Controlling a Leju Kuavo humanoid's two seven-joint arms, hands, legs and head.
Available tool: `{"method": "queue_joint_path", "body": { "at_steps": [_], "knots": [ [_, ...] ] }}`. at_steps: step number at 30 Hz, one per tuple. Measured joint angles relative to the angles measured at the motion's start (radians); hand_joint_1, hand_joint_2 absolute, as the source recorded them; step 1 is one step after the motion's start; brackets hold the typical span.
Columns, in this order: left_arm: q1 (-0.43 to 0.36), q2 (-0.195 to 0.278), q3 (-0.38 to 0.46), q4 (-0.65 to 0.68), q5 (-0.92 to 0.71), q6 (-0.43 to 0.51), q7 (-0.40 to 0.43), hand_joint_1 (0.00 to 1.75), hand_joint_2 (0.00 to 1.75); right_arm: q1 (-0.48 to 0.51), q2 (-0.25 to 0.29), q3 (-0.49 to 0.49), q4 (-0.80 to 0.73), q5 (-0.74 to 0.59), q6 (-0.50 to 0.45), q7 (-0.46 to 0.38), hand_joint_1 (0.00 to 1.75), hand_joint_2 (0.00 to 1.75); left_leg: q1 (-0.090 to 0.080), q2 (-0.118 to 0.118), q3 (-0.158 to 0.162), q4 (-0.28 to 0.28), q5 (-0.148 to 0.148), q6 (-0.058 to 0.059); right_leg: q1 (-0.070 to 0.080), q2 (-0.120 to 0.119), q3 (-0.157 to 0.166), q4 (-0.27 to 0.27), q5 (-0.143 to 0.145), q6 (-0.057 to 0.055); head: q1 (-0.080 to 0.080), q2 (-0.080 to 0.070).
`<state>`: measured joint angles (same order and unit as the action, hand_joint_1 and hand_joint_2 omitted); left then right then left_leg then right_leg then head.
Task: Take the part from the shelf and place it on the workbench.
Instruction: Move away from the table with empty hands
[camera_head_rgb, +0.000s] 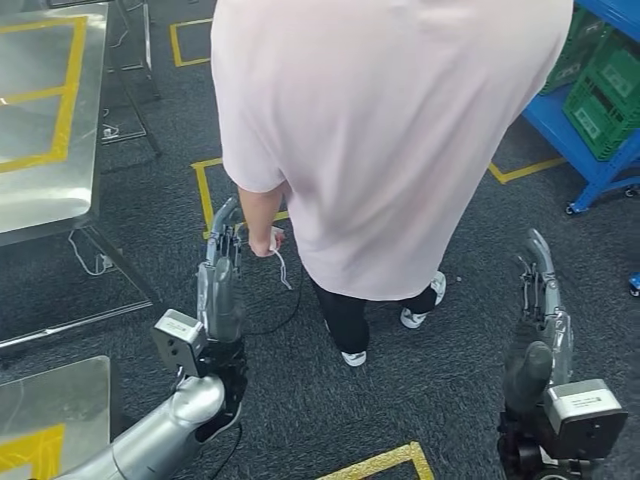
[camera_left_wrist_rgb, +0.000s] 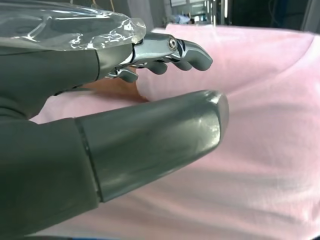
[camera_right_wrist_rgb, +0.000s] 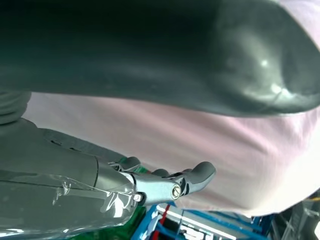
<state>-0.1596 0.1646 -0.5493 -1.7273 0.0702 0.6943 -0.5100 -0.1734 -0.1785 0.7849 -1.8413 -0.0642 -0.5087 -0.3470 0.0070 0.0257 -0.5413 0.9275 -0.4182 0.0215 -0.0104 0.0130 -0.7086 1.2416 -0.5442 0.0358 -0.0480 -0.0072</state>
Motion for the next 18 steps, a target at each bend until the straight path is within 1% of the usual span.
{"method": "queue_joint_path", "body": {
  "at_steps": [1, 2, 3, 4, 5, 6, 7, 8, 9, 10, 11, 12, 13, 14, 15, 16, 17, 18],
  "knots": [
    [0.001, 0.0, 0.0, 0.0, 0.0, 0.0, 0.0, 0.0, 0.0, 0.001, 0.0, 0.0, 0.001, -0.001, 0.0, -0.001, 0.0, 0.0, 0.0, 0.011, 0.0, 0.0, -0.001, 0.0, -0.003, -0.004, -0.008, 0.019, 0.001, 0.003, 0.001, 0.0],
    [0.001, 0.0, 0.0, 0.0, 0.0, 0.0, 0.0, 0.0, 0.0, 0.001, 0.0, 0.0, 0.001, -0.001, 0.0, -0.001, 0.0, 0.0, 0.0, 0.021, 0.002, 0.001, -0.003, -0.002, -0.006, -0.008, 0.006, -0.005, 0.022, 0.005, 0.001, 0.0],
    [0.001, 0.0, 0.0, 0.0, 0.0, 0.0, 0.0, 0.0, 0.0, 0.001, 0.0, 0.0, 0.001, -0.002, 0.0, -0.002, 0.0, 0.0, 0.001, 0.031, 0.004, 0.001, -0.005, -0.005, -0.008, -0.018, 0.039, -0.068, 0.056, 0.007, 0.002, 0.0],
    [0.001, 0.0, 0.0, 0.0, 0.0, 0.0, 0.0, 0.0, 0.0, 0.0, 0.0, 0.0, 0.001, -0.002, 0.0, -0.002, 0.0, 0.0, 0.001, 0.04, 0.007, 0.003, -0.008, -0.009, -0.008, -0.037, 0.08, -0.147, 0.086, 0.008, 0.003, 0.0],
    [0.0, 0.0, 0.0, 0.0, 0.0, 0.0, 0.0, 0.0, 0.0, -0.001, 0.0, 0.0, 0.001, -0.002, 0.0, -0.002, 0.0, 0.0, -0.002, 0.048, 0.009, 0.006, -0.012, -0.014, -0.005, -0.054, 0.118, -0.216, 0.108, 0.005, 0.005, 0.0],
    [0.0, 0.001, 0.0, 0.0, 0.0, 0.0, 0.0, 0.0, 0.0, -0.002, 0.0, 0.0, 0.001, -0.002, 0.0, -0.003, 0.0, 0.0, -0.004, 0.056, 0.01, 0.008, -0.015, -0.019, -0.002, -0.067, 0.143, -0.261, 0.119, 0.0, 0.005, 0.0],
    [-0.001, 0.001, 0.0, 0.0, 0.0, 0.0, 0.0, 0.0, 0.0, -0.002, 0.0, 0.0, 0.001, -0.002, 0.001, -0.003, 0.0, 0.0, -0.007, 0.064, 0.01, 0.011, -0.016, -0.023, 0.001, -0.071, 0.153, -0.28, 0.118, -0.006, 0.004, 0.0],
    [-0.002, 0.001, 0.0, -0.001, 0.0, 0.0, 0.0, 0.0, 0.0, -0.002, 0.0, 0.0, 0.001, -0.002, 0.002, -0.003, 0.0, 0.0, -0.009, 0.073, 0.01, 0.012, -0.017, -0.027, 0.004, -0.062, 0.154, -0.282, 0.119, -0.014, 0.003, 0.0],
    [-0.002, 0.001, 0.0, -0.001, 0.0, 0.0, 0.0, 0.0, 0.0, -0.002, 0.0, 0.0, 0.001, -0.002, 0.003, -0.004, 0.0, 0.0, -0.007, 0.081, 0.012, 0.012, -0.019, -0.032, 0.004, -0.051, 0.153, -0.283, 0.121, -0.021, 0.0, 0.0],
    [-0.004, 0.001, 0.0, -0.001, -0.001, 0.0, 0.0, 0.0, 0.0, -0.002, 0.001, 0.0, 0.001, -0.002, 0.004, -0.005, 0.0, 0.0, -0.005, 0.075, 0.011, 0.02, -0.027, -0.038, 0.004, -0.039, 0.153, -0.285, 0.124, -0.027, -0.001, 0.0],
    [-0.006, 0.002, 0.0, -0.001, -0.001, 0.0, 0.0, 0.0, 0.0, -0.004, 0.001, 0.0, 0.001, -0.002, 0.006, -0.006, 0.0, 0.0, -0.002, 0.057, 0.003, 0.043, -0.044, -0.044, 0.003, -0.029, 0.154, -0.287, 0.126, -0.034, -0.003, 0.0],
    [-0.007, 0.002, 0.0, -0.002, -0.002, 0.0, 0.0, 0.0, 0.0, -0.006, 0.001, 0.0, 0.001, -0.002, 0.007, -0.007, 0.0, 0.0, 0.001, 0.031, -0.017, 0.09, -0.072, -0.049, 0.001, -0.02, 0.155, -0.29, 0.129, -0.04, -0.005, 0.0],
    [-0.008, 0.003, 0.0, -0.002, -0.003, 0.0, 0.0, 0.0, 0.0, -0.007, 0.001, 0.0, 0.001, -0.001, 0.008, -0.008, 0.0, 0.0, 0.002, 0.003, -0.05, 0.159, -0.106, -0.05, 0.001, -0.011, 0.153, -0.29, 0.13, -0.044, -0.009, 0.0],
    [-0.007, 0.004, 0.0, -0.003, -0.003, 0.0, 0.001, 0.0, 0.0, -0.009, 0.001, 0.0, 0.001, -0.001, 0.008, -0.009, 0.0, 0.0, 0.002, -0.012, -0.09, 0.236, -0.138, -0.051, 0.002, -0.001, 0.151, -0.29, 0.131, -0.047, -0.011, 0.0],
    [-0.005, 0.005, 0.0, -0.003, -0.003, 0.0, 0.001, 0.0, 0.0, -0.009, 0.001, 0.001, 0.001, -0.001, 0.009, -0.009, 0.0, 0.0, 0.002, -0.019, -0.126, 0.301, -0.159, -0.05, 0.003, 0.01, 0.15, -0.29, 0.133, -0.049, -0.014, 0.0],
    [-0.003, 0.006, 0.0, -0.003, -0.003, 0.0, 0.002, 0.0, 0.0, -0.009, 0.001, 0.001, 0.002, -0.001, 0.009, -0.009, 0.0, 0.0, 0.002, -0.021, -0.147, 0.333, -0.161, -0.049, 0.004, 0.022, 0.148, -0.29, 0.134, -0.051, -0.015, 0.0],
    [-0.002, 0.007, 0.0, -0.003, -0.004, 0.0, 0.003, 0.0, 0.0, -0.009, 0.001, 0.001, 0.002, -0.001, 0.009, -0.009, 0.0, 0.0, 0.002, -0.023, -0.146, 0.323, -0.141, -0.045, 0.006, 0.035, 0.148, -0.29, 0.135, -0.051, -0.016, 0.0],
    [-0.002, 0.007, 0.0, -0.003, -0.004, 0.0, 0.004, 0.0, 0.0, -0.01, 0.001, 0.001, 0.002, -0.001, 0.009, -0.008, 0.0, 0.0, 0.001, -0.028, -0.124, 0.269, -0.104, -0.039, 0.006, 0.048, 0.148, -0.289, 0.136, -0.051, -0.016, 0.0]
  ]
}}
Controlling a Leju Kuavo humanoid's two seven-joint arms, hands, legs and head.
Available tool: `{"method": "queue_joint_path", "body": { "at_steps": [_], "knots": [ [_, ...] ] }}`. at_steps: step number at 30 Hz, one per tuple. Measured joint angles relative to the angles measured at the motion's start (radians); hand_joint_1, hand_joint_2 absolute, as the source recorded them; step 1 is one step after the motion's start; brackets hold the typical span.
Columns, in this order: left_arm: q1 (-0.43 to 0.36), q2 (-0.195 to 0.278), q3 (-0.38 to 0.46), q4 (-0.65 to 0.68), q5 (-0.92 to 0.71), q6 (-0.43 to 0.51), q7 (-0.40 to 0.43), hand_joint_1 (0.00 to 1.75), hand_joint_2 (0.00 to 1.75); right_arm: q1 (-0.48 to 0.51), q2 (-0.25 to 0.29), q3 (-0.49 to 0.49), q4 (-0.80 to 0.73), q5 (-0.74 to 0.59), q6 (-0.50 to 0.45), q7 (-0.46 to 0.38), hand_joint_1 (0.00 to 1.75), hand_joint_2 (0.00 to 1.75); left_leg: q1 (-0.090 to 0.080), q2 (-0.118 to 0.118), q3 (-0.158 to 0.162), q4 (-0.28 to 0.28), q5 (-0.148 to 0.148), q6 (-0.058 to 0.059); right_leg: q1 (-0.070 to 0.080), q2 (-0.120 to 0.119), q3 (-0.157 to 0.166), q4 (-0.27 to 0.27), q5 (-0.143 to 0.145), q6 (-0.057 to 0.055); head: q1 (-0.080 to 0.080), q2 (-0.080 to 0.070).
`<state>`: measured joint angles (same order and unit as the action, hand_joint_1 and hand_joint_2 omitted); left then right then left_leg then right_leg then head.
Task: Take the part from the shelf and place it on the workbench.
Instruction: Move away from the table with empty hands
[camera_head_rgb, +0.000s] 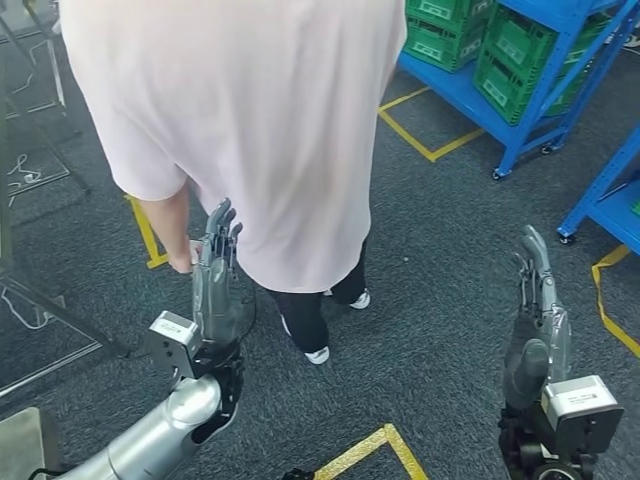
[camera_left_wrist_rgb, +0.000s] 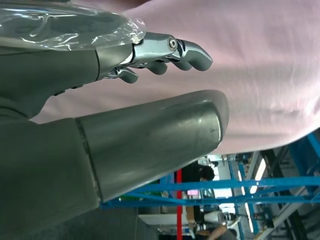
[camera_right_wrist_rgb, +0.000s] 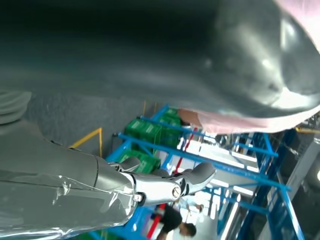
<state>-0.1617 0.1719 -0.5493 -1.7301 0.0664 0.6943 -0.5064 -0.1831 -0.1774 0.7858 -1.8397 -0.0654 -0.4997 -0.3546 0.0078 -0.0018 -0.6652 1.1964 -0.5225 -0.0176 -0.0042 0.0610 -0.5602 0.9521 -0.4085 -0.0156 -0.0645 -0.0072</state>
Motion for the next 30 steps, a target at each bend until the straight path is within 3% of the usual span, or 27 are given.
{"method": "queue_joint_path", "body": {
  "at_steps": [2, 3, 4, 6, 7, 9, 11, 13, 14, 15, 17, 19, 20, 22, 24, 25, 26, 28, 29, 30],
  "knots": [
    [-0.001, 0.002, 0.0, 0.0, -0.001, 0.0, 0.001, 0.0, 0.0, -0.002, 0.0, 0.0, 0.0, 0.001, 0.0, 0.003, 0.0, 0.0, -0.001, -0.033, 0.072, -0.156, 0.074, 0.014, 0.002, 0.024, -0.001, 0.001, 0.002, 0.003, -0.001, 0.0],
    [-0.001, 0.002, 0.0, -0.001, -0.002, 0.0, 0.002, 0.0, 0.0, -0.003, 0.0, 0.0, 0.0, 0.002, -0.001, 0.004, 0.0, 0.0, -0.002, -0.047, 0.098, -0.214, 0.095, 0.017, 0.002, 0.034, -0.003, 0.002, 0.004, 0.006, -0.001, 0.0],
    [-0.002, 0.002, 0.0, -0.002, -0.002, 0.0, 0.003, 0.0, 0.0, -0.004, 0.0, 0.0, 0.0, 0.002, -0.002, 0.005, 0.0, 0.0, -0.003, -0.055, 0.111, -0.244, 0.101, 0.019, 0.002, 0.043, -0.006, 0.002, 0.005, 0.01, -0.001, 0.0],
    [-0.003, 0.002, 0.0, -0.002, -0.003, 0.0, 0.004, 0.0, 0.0, -0.004, 0.0, 0.0, 0.0, 0.003, -0.006, 0.006, 0.0, 0.0, -0.005, -0.042, 0.115, -0.256, 0.102, 0.021, -0.001, 0.06, -0.012, -0.001, 0.008, 0.021, -0.001, 0.0],
    [-0.004, 0.002, 0.0, -0.003, -0.003, 0.0, 0.004, 0.0, 0.0, -0.004, 0.0, 0.0, 0.0, 0.004, -0.007, 0.006, 0.0, 0.0, -0.004, -0.031, 0.118, -0.262, 0.105, 0.024, -0.001, 0.056, -0.017, 0.003, 0.006, 0.026, -0.001, 0.0],
    [-0.006, -0.001, 0.0, -0.003, -0.003, 0.0, 0.003, 0.0, 0.0, -0.005, 0.0, 0.0, -0.001, 0.005, -0.01, 0.006, 0.0, 0.0, 0.001, -0.009, 0.123, -0.274, 0.111, 0.032, 0.002, 0.012, -0.045, 0.055, -0.028, 0.034, 0.007, 0.0],
    [-0.005, -0.004, 0.0, -0.004, -0.002, 0.0, 0.002, 0.0, 0.0, -0.006, 0.0, 0.0, -0.001, 0.006, -0.011, 0.006, 0.0, 0.0, 0.001, 0.013, 0.125, -0.277, 0.112, 0.036, 0.0, -0.038, -0.104, 0.191, -0.1, 0.04, 0.016, 0.0],
    [-0.003, -0.004, 0.0, -0.004, 0.0, 0.0, 0.002, 0.0, 0.0, -0.004, 0.0, 0.002, 0.0, 0.006, -0.011, 0.007, 0.0, 0.0, 0.001, 0.037, 0.124, -0.276, 0.11, 0.036, -0.007, -0.051, -0.154, 0.306, -0.141, 0.049, 0.018, 0.0],
    [-0.002, -0.004, 0.0, -0.003, 0.0, 0.0, 0.003, 0.0, 0.0, -0.004, 0.0, 0.002, 0.0, 0.006, -0.011, 0.007, 0.0, 0.0, 0.001, 0.048, 0.125, -0.275, 0.109, 0.035, -0.012, -0.054, -0.153, 0.31, -0.133, 0.053, 0.019, 0.0],
    [-0.001, -0.004, 0.0, -0.003, 0.001, 0.0, 0.003, 0.0, 0.0, -0.003, 0.0, 0.003, 0.0, 0.006, -0.011, 0.008, 0.0, 0.0, 0.003, 0.058, 0.125, -0.274, 0.107, 0.032, -0.015, -0.059, -0.131, 0.269, -0.107, 0.057, 0.019, 0.0],
    [-0.001, -0.004, 0.0, -0.004, 0.002, 0.0, 0.004, 0.0, 0.0, -0.003, 0.0, 0.004, 0.0, 0.007, -0.012, 0.008, 0.0, 0.0, 0.003, 0.076, 0.127, -0.268, 0.1, 0.022, -0.017, -0.092, -0.05, 0.118, -0.045, 0.062, 0.021, 0.0],
    [-0.001, -0.004, 0.0, -0.004, 0.003, 0.0, 0.003, 0.0, 0.0, -0.004, 0.0, 0.004, 0.0, 0.008, -0.012, 0.008, 0.0, 0.0, -0.001, 0.09, 0.127, -0.258, 0.094, 0.011, -0.013, -0.115, 0.002, 0.022, -0.021, 0.054, 0.023, 0.0],
    [-0.002, -0.004, 0.0, -0.004, 0.003, 0.0, 0.003, 0.0, 0.0, -0.003, 0.0, 0.005, 0.0, 0.008, -0.012, 0.009, 0.0, 0.0, -0.004, 0.096, 0.126, -0.256, 0.093, 0.007, -0.01, -0.115, 0.005, 0.014, -0.025, 0.047, 0.021, 0.0],
    [-0.002, -0.004, 0.0, -0.004, 0.004, 0.0, 0.002, 0.0, 0.0, -0.002, 0.0, 0.005, -0.001, 0.009, -0.012, 0.009, 0.0, 0.0, -0.003, 0.11, 0.127, -0.252, 0.09, -0.002, -0.009, -0.091, 0.002, 0.015, -0.021, 0.032, 0.017, 0.0],
    [-0.003, -0.004, 0.0, -0.005, 0.004, 0.0, 0.002, 0.0, 0.0, -0.003, 0.001, 0.005, -0.001, 0.009, -0.012, 0.009, 0.0, 0.0, 0.003, 0.081, 0.115, -0.216, 0.062, -0.013, -0.01, -0.071, 0.002, 0.013, -0.017, 0.019, 0.014, 0.0],
    [-0.003, -0.004, 0.0, -0.005, 0.004, 0.0, 0.001, 0.0, 0.0, -0.004, 0.001, 0.005, -0.001, 0.01, -0.012, 0.008, 0.0, 0.0, 0.005, 0.054, 0.092, -0.166, 0.033, -0.016, -0.012, -0.062, 0.002, 0.012, -0.015, 0.015, 0.012, 0.0],
    [-0.002, -0.003, 0.0, -0.006, 0.005, 0.0, -0.001, 0.0, 0.0, -0.004, 0.002, 0.005, -0.001, 0.01, -0.011, 0.008, 0.0, 0.0, 0.005, 0.03, 0.058, -0.095, -0.001, -0.017, -0.011, -0.052, 0.001, 0.012, -0.014, 0.011, 0.009, 0.0],
    [0.001, -0.003, 0.0, -0.005, 0.011, 0.0, -0.006, 0.0, 0.0, -0.003, 0.004, 0.005, 0.001, 0.012, -0.006, 0.008, 0.0, 0.0, 0.004, 0.011, -0.014, 0.037, -0.045, -0.013, -0.008, -0.029, -0.002, 0.012, -0.011, 0.007, 0.003, 0.0],
    [0.002, -0.003, 0.0, -0.005, 0.014, 0.0, -0.009, 0.0, 0.0, -0.002, 0.004, 0.005, 0.002, 0.012, -0.004, 0.008, 0.0, 0.0, 0.003, 0.008, -0.03, 0.059, -0.04, -0.009, -0.006, -0.015, -0.003, 0.012, -0.01, 0.005, 0.002, 0.0],
    [0.003, -0.003, 0.0, -0.005, 0.016, 0.0, -0.01, 0.0, 0.0, -0.002, 0.005, 0.005, 0.003, 0.013, -0.002, 0.008, 0.0, 0.0, 0.002, 0.005, -0.025, 0.038, -0.016, -0.003, -0.004, -0.002, -0.004, 0.012, -0.009, 0.005, 0.001, 0.0]
  ]
}}
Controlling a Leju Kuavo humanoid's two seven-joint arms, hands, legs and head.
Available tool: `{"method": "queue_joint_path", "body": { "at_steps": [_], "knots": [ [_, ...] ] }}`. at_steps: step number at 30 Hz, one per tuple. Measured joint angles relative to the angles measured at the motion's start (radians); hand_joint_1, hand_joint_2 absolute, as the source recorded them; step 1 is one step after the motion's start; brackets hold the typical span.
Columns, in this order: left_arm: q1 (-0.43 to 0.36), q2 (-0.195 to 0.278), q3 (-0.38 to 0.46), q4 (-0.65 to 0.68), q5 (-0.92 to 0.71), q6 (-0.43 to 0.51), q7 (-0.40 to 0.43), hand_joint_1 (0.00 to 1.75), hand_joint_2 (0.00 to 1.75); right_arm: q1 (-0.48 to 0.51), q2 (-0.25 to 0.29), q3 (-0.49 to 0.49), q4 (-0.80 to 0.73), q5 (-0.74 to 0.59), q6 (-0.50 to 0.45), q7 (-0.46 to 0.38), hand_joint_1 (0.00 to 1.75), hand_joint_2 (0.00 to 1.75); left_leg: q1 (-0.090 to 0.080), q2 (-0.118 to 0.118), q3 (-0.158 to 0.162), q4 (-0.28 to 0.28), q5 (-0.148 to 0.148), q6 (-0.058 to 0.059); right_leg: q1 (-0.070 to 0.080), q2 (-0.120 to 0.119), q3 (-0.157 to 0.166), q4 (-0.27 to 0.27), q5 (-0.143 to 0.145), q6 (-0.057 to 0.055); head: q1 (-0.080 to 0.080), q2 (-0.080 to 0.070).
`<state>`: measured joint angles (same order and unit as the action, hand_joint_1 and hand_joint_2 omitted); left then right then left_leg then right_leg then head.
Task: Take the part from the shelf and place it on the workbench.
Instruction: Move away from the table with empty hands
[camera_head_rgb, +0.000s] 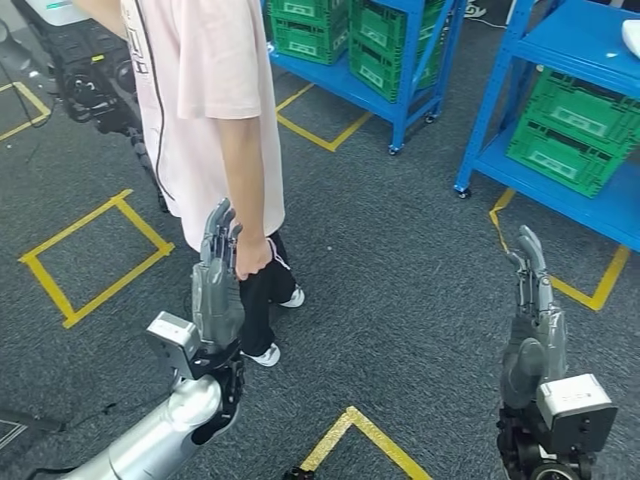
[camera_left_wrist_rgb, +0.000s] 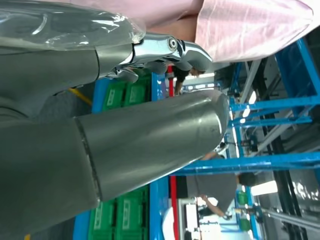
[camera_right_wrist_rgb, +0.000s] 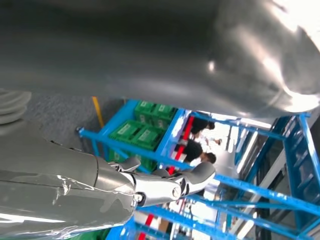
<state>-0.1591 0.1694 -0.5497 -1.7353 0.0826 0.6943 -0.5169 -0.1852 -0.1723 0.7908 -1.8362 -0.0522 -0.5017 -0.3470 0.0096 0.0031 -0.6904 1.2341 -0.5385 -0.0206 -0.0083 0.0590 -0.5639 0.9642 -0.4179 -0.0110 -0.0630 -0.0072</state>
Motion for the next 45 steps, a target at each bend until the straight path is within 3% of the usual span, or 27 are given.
{"method": "queue_joint_path", "body": {
  "at_steps": [1, 3, 5, 7, 9, 11, 13, 14, 15, 18, 20, 23, 25, 27, 28, 29, 30, 31, 33, 34, 36, 38, 40, 42, 44, 45],
  "knots": [
    [0.0, 0.0, 0.0, 0.0, 0.001, 0.0, -0.001, 0.0, 0.0, 0.0, 0.001, 0.0, 0.001, 0.001, 0.001, 0.0, 0.0, 0.0, -0.002, -0.008, 0.025, -0.059, 0.038, 0.008, 0.001, 0.013, 0.0, 0.0, 0.001, 0.0, -0.001, 0.0],
    [-0.001, 0.0, 0.0, 0.0, 0.002, 0.0, -0.002, 0.0, 0.0, 0.0, 0.002, 0.0, 0.001, 0.001, 0.003, -0.001, 0.0, 0.0, -0.006, -0.048, 0.091, -0.206, 0.101, 0.024, 0.002, 0.038, -0.001, 0.001, 0.002, 0.002, -0.001, 0.0],
    [-0.003, 0.0, 0.0, 0.0, 0.003, 0.0, -0.005, 0.0, 0.0, 0.0, 0.003, 0.0, 0.001, 0.002, 0.005, -0.001, 0.0, 0.0, -0.011, -0.068, 0.124, -0.277, 0.119, 0.029, 0.001, 0.058, -0.006, 0.001, 0.004, 0.009, -0.002, 0.0],
    [-0.004, 0.0, 0.0, 0.0, 0.005, 0.0, -0.01, 0.0, 0.0, 0.002, 0.003, 0.0, 0.002, 0.003, 0.007, -0.003, 0.0, 0.0, -0.01, -0.048, 0.128, -0.287, 0.121, 0.031, -0.001, 0.073, -0.013, -0.002, 0.006, 0.019, -0.003, 0.0],
    [-0.006, -0.002, 0.0, 0.0, 0.007, 0.0, -0.013, 0.0, 0.0, 0.004, 0.003, -0.001, 0.002, 0.003, 0.009, -0.004, 0.0, 0.0, -0.005, -0.025, 0.135, -0.301, 0.127, 0.038, 0.003, 0.04, -0.03, 0.027, -0.015, 0.028, 0.002, 0.0],
    [-0.006, -0.003, 0.0, 0.0, 0.008, 0.0, -0.015, 0.0, 0.0, 0.004, 0.003, -0.001, 0.003, 0.003, 0.011, -0.006, 0.0, 0.0, -0.003, -0.002, 0.139, -0.308, 0.129, 0.043, 0.006, -0.021, -0.079, 0.137, -0.077, 0.035, 0.012, 0.0],
    [-0.005, -0.004, 0.0, 0.0, 0.01, 0.0, -0.016, 0.0, 0.0, 0.004, 0.003, -0.001, 0.005, 0.003, 0.012, -0.007, 0.0, 0.0, -0.004, 0.023, 0.14, -0.307, 0.128, 0.044, 0.001, -0.046, -0.138, 0.27, -0.131, 0.042, 0.018, 0.0],
    [-0.004, -0.004, 0.0, 0.0, 0.011, 0.0, -0.016, 0.0, 0.0, 0.005, 0.003, -0.001, 0.007, 0.003, 0.012, -0.008, 0.0, 0.0, -0.004, 0.034, 0.14, -0.307, 0.126, 0.043, -0.002, -0.05, -0.149, 0.296, -0.133, 0.045, 0.018, 0.0],
    [-0.004, -0.004, 0.0, 0.0, 0.012, 0.0, -0.016, 0.0, 0.0, 0.005, 0.003, -0.001, 0.009, 0.003, 0.013, -0.008, 0.0, 0.0, -0.003, 0.046, 0.142, -0.307, 0.124, 0.041, -0.005, -0.054, -0.139, 0.28, -0.116, 0.048, 0.018, 0.0],
    [-0.004, -0.004, 0.0, 0.0, 0.015, 0.0, -0.016, 0.0, 0.0, 0.004, 0.003, -0.001, 0.011, 0.003, 0.013, -0.01, 0.0, 0.0, -0.005, 0.075, 0.15, -0.303, 0.116, 0.029, -0.006, -0.097, -0.03, 0.073, -0.025, 0.048, 0.02, 0.0],
    [-0.005, -0.004, 0.0, 0.0, 0.015, 0.0, -0.016, 0.0, 0.0, 0.003, 0.003, -0.001, 0.011, 0.003, 0.013, -0.011, 0.0, 0.0, -0.01, 0.09, 0.152, -0.299, 0.112, 0.019, 0.0, -0.121, 0.009, -0.001, -0.01, 0.038, 0.019, 0.0],
    [-0.006, -0.004, 0.0, 0.0, 0.016, 0.0, -0.017, 0.0, 0.0, 0.004, 0.004, -0.001, 0.011, 0.003, 0.013, -0.012, 0.0, 0.0, -0.011, 0.111, 0.152, -0.292, 0.104, 0.006, 0.003, -0.093, 0.008, -0.007, -0.007, 0.019, 0.013, 0.0],
    [-0.007, -0.004, 0.0, 0.0, 0.018, -0.002, -0.017, 0.0, 0.0, 0.003, 0.006, -0.001, 0.011, 0.003, 0.012, -0.012, 0.0, 0.0, -0.006, 0.071, 0.127, -0.231, 0.063, -0.004, 0.0, -0.072, 0.009, -0.011, -0.001, 0.007, 0.009, 0.0],
    [-0.006, -0.002, 0.0, 0.0, 0.022, -0.002, -0.017, 0.0, 0.0, 0.002, 0.008, -0.001, 0.011, 0.003, 0.012, -0.011, 0.0, 0.0, -0.002, 0.02, 0.059, -0.09, -0.005, -0.01, -0.002, -0.05, 0.006, -0.012, 0.003, 0.0, 0.001, 0.0],
    [-0.005, -0.001, 0.0, 0.001, 0.024, -0.003, -0.016, 0.0, 0.0, 0.003, 0.009, -0.001, 0.012, 0.003, 0.011, -0.011, 0.0, 0.0, -0.001, 0.009, 0.023, -0.022, -0.028, -0.011, -0.001, -0.038, 0.005, -0.012, 0.004, -0.002, -0.002, 0.0],
    [-0.004, 0.0, 0.0, 0.001, 0.026, -0.003, -0.016, 0.0, 0.0, 0.003, 0.009, 0.0, 0.013, 0.003, 0.011, -0.01, 0.0, 0.0, -0.002, 0.005, 0.001, 0.016, -0.033, -0.01, 0.0, -0.025, 0.004, -0.012, 0.005, -0.003, -0.004, 0.0],
    [-0.004, 0.001, 0.0, 0.001, 0.026, -0.003, -0.016, 0.0, 0.0, 0.004, 0.009, 0.0, 0.013, 0.003, 0.011, -0.01, 0.0, 0.0, -0.002, 0.002, -0.002, 0.012, -0.017, -0.007, 0.001, -0.012, 0.004, -0.012, 0.006, -0.004, -0.005, 0.0],
    [-0.004, 0.001, 0.0, 0.001, 0.026, -0.003, -0.016, 0.0, 0.0, 0.004, 0.01, 0.0, 0.014, 0.003, 0.011, -0.01, 0.0, 0.0, -0.002, -0.002, 0.016, -0.033, 0.016, -0.002, 0.002, 0.002, 0.004, -0.012, 0.007, -0.004, -0.006, 0.0],
    [-0.006, 0.002, 0.0, 0.002, 0.027, -0.003, -0.015, 0.0, 0.0, 0.003, 0.01, 0.0, 0.014, 0.003, 0.011, -0.01, 0.0, 0.0, -0.004, -0.036, 0.085, -0.185, 0.089, 0.014, 0.003, 0.027, 0.004, -0.012, 0.008, -0.002, -0.008, 0.0],
    [-0.007, 0.002, 0.0, 0.002, 0.026, -0.003, -0.015, 0.0, 0.0, 0.003, 0.011, 0.0, 0.014, 0.003, 0.011, -0.01, 0.0, 0.0, -0.004, -0.051, 0.113, -0.245, 0.111, 0.019, 0.003, 0.038, 0.002, -0.011, 0.009, 0.001, -0.008, 0.0],
    [-0.01, 0.002, 0.0, 0.002, 0.026, -0.003, -0.015, 0.0, 0.0, 0.002, 0.012, 0.0, 0.014, 0.003, 0.01, -0.009, 0.0, 0.0, -0.008, -0.06, 0.134, -0.293, 0.121, 0.024, 0.0, 0.057, -0.003, -0.012, 0.012, 0.01, -0.006, 0.0],
    [-0.013, 0.002, 0.0, 0.002, 0.025, -0.003, -0.014, 0.0, 0.0, 0.003, 0.012, -0.001, 0.014, 0.003, 0.01, -0.009, 0.0, 0.0, -0.006, -0.04, 0.137, -0.302, 0.126, 0.028, -0.001, 0.062, -0.009, -0.012, 0.013, 0.021, -0.007, 0.0],
    [-0.016, 0.002, 0.0, 0.001, 0.024, -0.003, -0.011, 0.0, 0.0, 0.003, 0.011, -0.002, 0.014, 0.005, 0.006, -0.006, 0.0, 0.0, 0.0, -0.023, 0.143, -0.314, 0.131, 0.035, 0.003, 0.016, -0.031, 0.031, -0.019, 0.03, 0.0, 0.0],
    [-0.016, 0.002, 0.0, 0.001, 0.023, -0.003, -0.007, 0.0, 0.0, 0.002, 0.011, -0.003, 0.014, 0.011, 0.002, 0.0, 0.0, 0.0, 0.0, -0.009, 0.145, -0.318, 0.133, 0.039, 0.002, -0.038, -0.085, 0.158, -0.089, 0.037, 0.011, 0.0],
    [-0.014, 0.003, 0.0, 0.002, 0.023, -0.003, -0.002, 0.0, 0.0, 0.004, 0.012, -0.003, 0.015, 0.018, 0.0, 0.009, 0.0, 0.0, 0.0, 0.004, 0.145, -0.317, 0.133, 0.04, -0.005, -0.05, -0.135, 0.28, -0.134, 0.046, 0.015, 0.0],
    [-0.015, 0.003, -0.001, 0.002, 0.023, -0.003, 0.0, 0.0, 0.0, 0.005, 0.012, -0.003, 0.015, 0.02, -0.001, 0.012, 0.0, 0.0, 0.0, 0.009, 0.144, -0.316, 0.132, 0.039, -0.008, -0.051, -0.137, 0.291, -0.13, 0.05, 0.015, 0.0]
  ]
}}
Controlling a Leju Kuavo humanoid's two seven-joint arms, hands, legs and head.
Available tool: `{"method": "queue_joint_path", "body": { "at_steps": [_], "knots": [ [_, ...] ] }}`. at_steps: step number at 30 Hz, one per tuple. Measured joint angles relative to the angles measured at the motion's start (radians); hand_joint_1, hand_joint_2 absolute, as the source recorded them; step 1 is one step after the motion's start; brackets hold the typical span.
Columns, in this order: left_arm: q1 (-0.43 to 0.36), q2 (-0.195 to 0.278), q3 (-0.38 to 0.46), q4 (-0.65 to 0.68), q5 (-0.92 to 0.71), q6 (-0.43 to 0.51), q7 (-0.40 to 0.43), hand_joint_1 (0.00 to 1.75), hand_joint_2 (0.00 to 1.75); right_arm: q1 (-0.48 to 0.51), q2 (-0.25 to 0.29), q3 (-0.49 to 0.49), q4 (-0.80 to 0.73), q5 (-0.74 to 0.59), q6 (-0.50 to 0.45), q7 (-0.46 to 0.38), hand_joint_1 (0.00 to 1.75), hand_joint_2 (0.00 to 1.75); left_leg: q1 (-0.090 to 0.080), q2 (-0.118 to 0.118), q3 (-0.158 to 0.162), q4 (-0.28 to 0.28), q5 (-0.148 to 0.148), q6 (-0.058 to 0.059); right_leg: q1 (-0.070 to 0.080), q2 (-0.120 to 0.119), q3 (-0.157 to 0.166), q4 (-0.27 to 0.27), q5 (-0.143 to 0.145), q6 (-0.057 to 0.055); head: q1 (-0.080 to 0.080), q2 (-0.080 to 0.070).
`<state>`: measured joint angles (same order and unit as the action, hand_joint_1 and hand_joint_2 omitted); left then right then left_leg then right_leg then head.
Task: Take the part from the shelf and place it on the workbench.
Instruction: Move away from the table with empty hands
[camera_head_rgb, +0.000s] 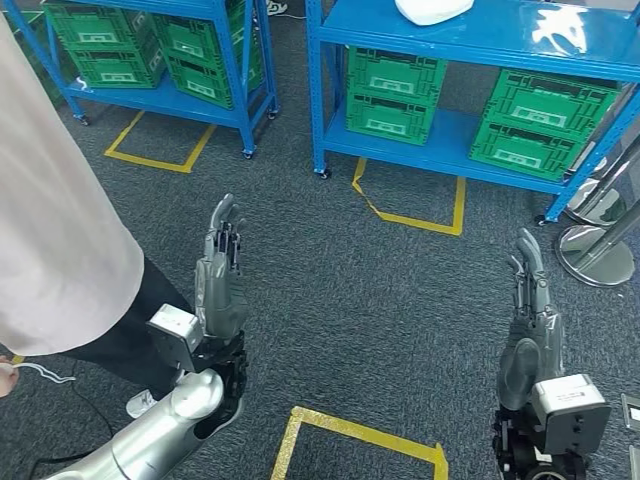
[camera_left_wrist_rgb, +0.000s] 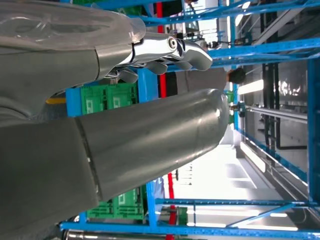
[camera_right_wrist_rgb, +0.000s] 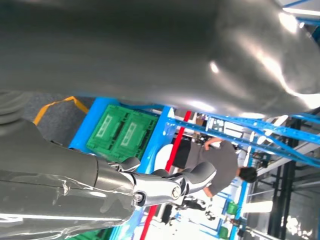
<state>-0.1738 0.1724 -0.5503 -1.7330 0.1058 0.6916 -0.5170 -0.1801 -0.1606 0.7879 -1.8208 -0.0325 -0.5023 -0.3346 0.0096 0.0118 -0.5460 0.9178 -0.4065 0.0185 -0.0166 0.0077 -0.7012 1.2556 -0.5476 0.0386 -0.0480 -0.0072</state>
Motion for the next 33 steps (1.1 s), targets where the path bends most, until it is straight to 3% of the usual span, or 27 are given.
{"method": "queue_joint_path", "body": {
  "at_steps": [1, 2, 4, 6, 9, 18, 21, 23, 25, 27, 28, 29, 30, 32, 33],
  "knots": [
    [-0.001, 0.0, 0.0, 0.0, 0.002, 0.0, 0.001, 0.0, 0.0, 0.0, 0.0, 0.0, 0.001, 0.002, 0.0, 0.003, 0.0, 0.0, 0.001, 0.003, 0.0, 0.001, -0.001, -0.002, -0.004, -0.002, 0.019, -0.033, 0.024, 0.003, 0.001, 0.0],
    [-0.002, 0.0, 0.0, 0.001, 0.005, 0.0, 0.002, 0.0, 0.0, 0.0, 0.0, 0.0, 0.001, 0.004, 0.0, 0.005, 0.0, 0.0, 0.002, 0.006, 0.001, 0.004, -0.003, -0.005, -0.007, -0.005, 0.057, -0.104, 0.06, 0.005, 0.001, 0.0],
    [-0.006, 0.0, 0.0, 0.001, 0.015, 0.0, 0.003, 0.0, 0.0, -0.001, 0.0, -0.001, 0.001, 0.007, -0.002, 0.006, 0.0, 0.0, 0.001, 0.008, -0.001, 0.013, -0.008, -0.014, -0.008, -0.011, 0.133, -0.244, 0.104, 0.005, 0.002, 0.0],
    [-0.01, 0.0, 0.0, 0.002, 0.025, 0.0, 0.004, 0.0, 0.0, -0.001, 0.0, -0.001, 0.001, 0.009, -0.004, 0.007, 0.0, 0.0, -0.005, 0.009, -0.008, 0.023, -0.011, -0.018, -0.007, -0.012, 0.161, -0.297, 0.107, -0.002, 0.002, 0.0],
    [-0.015, 0.002, 0.0, 0.003, 0.037, -0.001, 0.004, 0.0, 0.0, 0.0, 0.0, -0.002, 0.001, 0.011, -0.007, 0.008, 0.0, 0.0, -0.005, 0.011, -0.011, 0.024, -0.008, -0.011, -0.003, -0.006, 0.159, -0.298, 0.11, -0.008, -0.002, 0.0],
    [-0.024, 0.002, -0.001, 0.003, 0.036, -0.001, 0.004, 0.0, 0.0, 0.0, 0.0, -0.003, 0.001, 0.013, -0.011, 0.009, 0.0, 0.0, 0.0, 0.013, -0.006, 0.011, -0.003, -0.03, 0.003, -0.006, 0.158, -0.299, 0.109, -0.022, -0.003, 0.0],
    [-0.024, 0.003, -0.001, 0.003, 0.036, -0.001, 0.004, 0.0, 0.0, 0.0, 0.002, -0.003, 0.001, 0.013, -0.011, 0.009, 0.0, 0.0, -0.003, 0.012, -0.008, 0.014, -0.005, -0.021, -0.002, -0.007, 0.161, -0.307, 0.113, -0.017, -0.006, 0.0],
    [-0.025, 0.002, -0.002, 0.003, 0.036, -0.001, 0.004, 0.0, 0.0, 0.001, 0.004, -0.004, -0.001, 0.014, -0.011, 0.009, 0.0, 0.0, 0.004, 0.015, 0.008, -0.016, 0.005, -0.013, 0.001, -0.007, 0.162, -0.308, 0.111, -0.012, -0.008, 0.0],
    [-0.026, 0.0, -0.002, 0.003, 0.036, -0.001, 0.004, 0.0, 0.0, 0.001, 0.006, -0.004, -0.002, 0.015, -0.011, 0.009, 0.0, 0.0, 0.014, 0.02, 0.029, -0.047, 0.016, -0.011, 0.003, -0.007, 0.136, -0.248, 0.076, -0.006, -0.003, 0.0],
    [-0.026, -0.002, -0.004, 0.004, 0.037, -0.001, 0.004, 0.0, 0.0, 0.004, 0.006, -0.005, -0.002, 0.015, -0.011, 0.009, 0.0, 0.0, 0.016, 0.022, 0.035, -0.052, 0.014, -0.011, -0.003, -0.006, 0.069, -0.11, 0.016, 0.003, 0.002, 0.0],
    [-0.025, -0.002, -0.004, 0.004, 0.037, -0.001, 0.004, 0.0, 0.0, 0.006, 0.006, -0.005, -0.002, 0.015, -0.011, 0.009, 0.0, 0.0, 0.017, 0.022, 0.036, -0.051, 0.012, -0.013, -0.007, -0.006, 0.036, -0.049, -0.003, 0.008, 0.003, 0.0],
    [-0.023, -0.003, -0.005, 0.005, 0.038, -0.001, 0.004, 0.0, 0.0, 0.008, 0.006, -0.005, -0.002, 0.014, -0.01, 0.008, 0.0, 0.0, 0.02, 0.021, 0.037, -0.049, 0.009, -0.017, -0.012, -0.007, 0.017, -0.02, -0.003, 0.015, 0.004, 0.0],
    [-0.022, -0.003, -0.005, 0.005, 0.038, -0.001, 0.004, 0.0, 0.0, 0.009, 0.006, -0.005, -0.001, 0.013, -0.008, 0.008, 0.0, 0.0, 0.024, 0.02, 0.04, -0.046, 0.004, -0.023, -0.017, -0.008, 0.021, -0.035, 0.018, 0.022, 0.004, 0.0],
    [-0.021, -0.003, -0.005, 0.006, 0.038, 0.0, 0.004, 0.0, 0.0, 0.01, 0.006, -0.005, -0.001, 0.012, -0.005, 0.006, 0.0, 0.0, 0.034, 0.017, 0.046, -0.032, -0.012, -0.041, -0.03, -0.012, 0.077, -0.164, 0.094, 0.039, 0.005, 0.0],
    [-0.021, -0.003, -0.005, 0.006, 0.038, 0.0, 0.003, 0.0, 0.0, 0.01, 0.006, -0.005, 0.0, 0.011, -0.004, 0.005, 0.0, 0.0, 0.034, 0.016, 0.046, -0.021, -0.021, -0.052, -0.033, -0.013, 0.11, -0.228, 0.116, 0.045, 0.01, 0.0]
  ]
}}
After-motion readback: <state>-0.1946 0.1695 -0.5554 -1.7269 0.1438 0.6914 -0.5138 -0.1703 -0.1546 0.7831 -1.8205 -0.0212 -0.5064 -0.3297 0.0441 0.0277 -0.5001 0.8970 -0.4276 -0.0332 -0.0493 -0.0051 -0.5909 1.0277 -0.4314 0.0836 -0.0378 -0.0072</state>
